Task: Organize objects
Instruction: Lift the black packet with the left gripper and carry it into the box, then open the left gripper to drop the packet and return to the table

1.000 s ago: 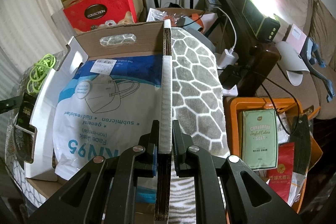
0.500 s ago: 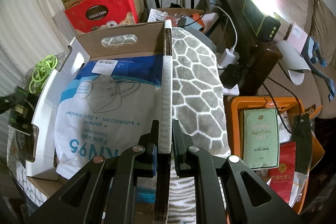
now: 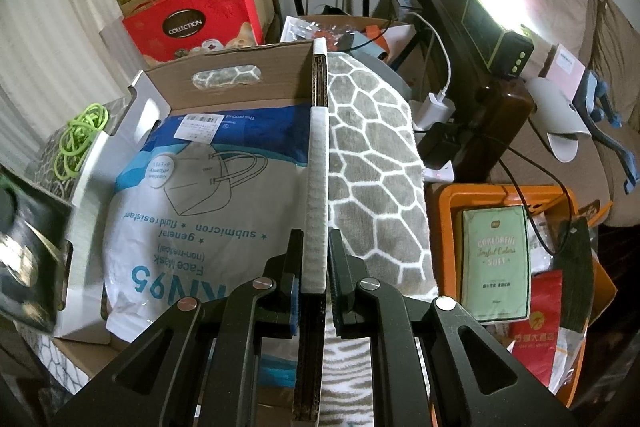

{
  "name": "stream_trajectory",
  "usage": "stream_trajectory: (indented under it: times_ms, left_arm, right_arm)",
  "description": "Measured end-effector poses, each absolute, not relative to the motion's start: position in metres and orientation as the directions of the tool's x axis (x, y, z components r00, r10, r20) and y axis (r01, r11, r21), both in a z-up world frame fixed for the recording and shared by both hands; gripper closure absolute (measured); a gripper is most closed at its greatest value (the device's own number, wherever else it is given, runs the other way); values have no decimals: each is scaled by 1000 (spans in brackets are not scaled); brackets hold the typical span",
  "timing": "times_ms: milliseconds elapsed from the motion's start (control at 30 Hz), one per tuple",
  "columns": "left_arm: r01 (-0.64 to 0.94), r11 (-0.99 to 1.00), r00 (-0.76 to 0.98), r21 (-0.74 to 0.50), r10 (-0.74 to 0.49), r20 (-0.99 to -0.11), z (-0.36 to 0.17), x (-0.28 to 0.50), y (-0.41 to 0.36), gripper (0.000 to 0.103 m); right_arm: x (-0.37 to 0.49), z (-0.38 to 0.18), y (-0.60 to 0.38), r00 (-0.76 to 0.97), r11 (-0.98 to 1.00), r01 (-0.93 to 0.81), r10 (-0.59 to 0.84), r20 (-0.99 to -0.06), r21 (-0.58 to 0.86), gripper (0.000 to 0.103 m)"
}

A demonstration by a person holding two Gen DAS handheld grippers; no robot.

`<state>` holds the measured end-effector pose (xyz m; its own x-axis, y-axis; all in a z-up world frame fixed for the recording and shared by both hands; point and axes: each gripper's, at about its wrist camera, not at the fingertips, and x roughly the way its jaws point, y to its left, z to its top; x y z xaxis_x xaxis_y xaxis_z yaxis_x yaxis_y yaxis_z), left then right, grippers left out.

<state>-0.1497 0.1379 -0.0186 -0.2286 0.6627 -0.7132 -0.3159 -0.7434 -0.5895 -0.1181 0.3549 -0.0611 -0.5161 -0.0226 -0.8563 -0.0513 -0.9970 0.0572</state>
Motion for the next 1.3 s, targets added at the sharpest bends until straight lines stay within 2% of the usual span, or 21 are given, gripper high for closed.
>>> stream_trajectory:
  times_ms: [200, 433, 467, 600, 733, 933, 1000, 1300]
  left_arm:
    - [-352, -788, -212, -506, 593, -777, -44, -136, 161, 78]
    - [-354, -815, -262, -458, 557, -788, -52, -126, 163, 78]
    - [-355, -822, -276, -444, 547, -791, -50, -124, 163, 75]
    - [-361, -843, -337, -399, 517, -787, -39, -121, 154, 51]
    - [-361, -841, -368, -404, 526, -767, -24, -118, 139, 47]
    - [-331, -866, -405, -374, 488, -773, -7, -125, 102, 34]
    - [-303, -881, -411, -364, 465, -784, -5, -129, 82, 27]
    - [-129, -916, -410, -381, 399, -820, -23, -148, -10, 19]
  right_arm:
    - [-118, -61, 355, -516, -997, -52, -23, -857, 58, 93]
    - [-117, -61, 355, -515, -997, -53, -23, -857, 58, 93]
    - [-116, -61, 355, -515, -997, -54, -22, -857, 58, 93]
    - [-118, -61, 355, -515, -997, -52, -24, -857, 59, 93]
    - [-118, -60, 356, -515, -997, -53, -23, -857, 58, 93]
    - [-118, -60, 356, -515, -997, -52, -24, -857, 60, 93]
    - [-118, -60, 355, -514, -997, -52, -23, -857, 58, 93]
    - [-118, -60, 356, -514, -997, -53, -24, -857, 59, 93]
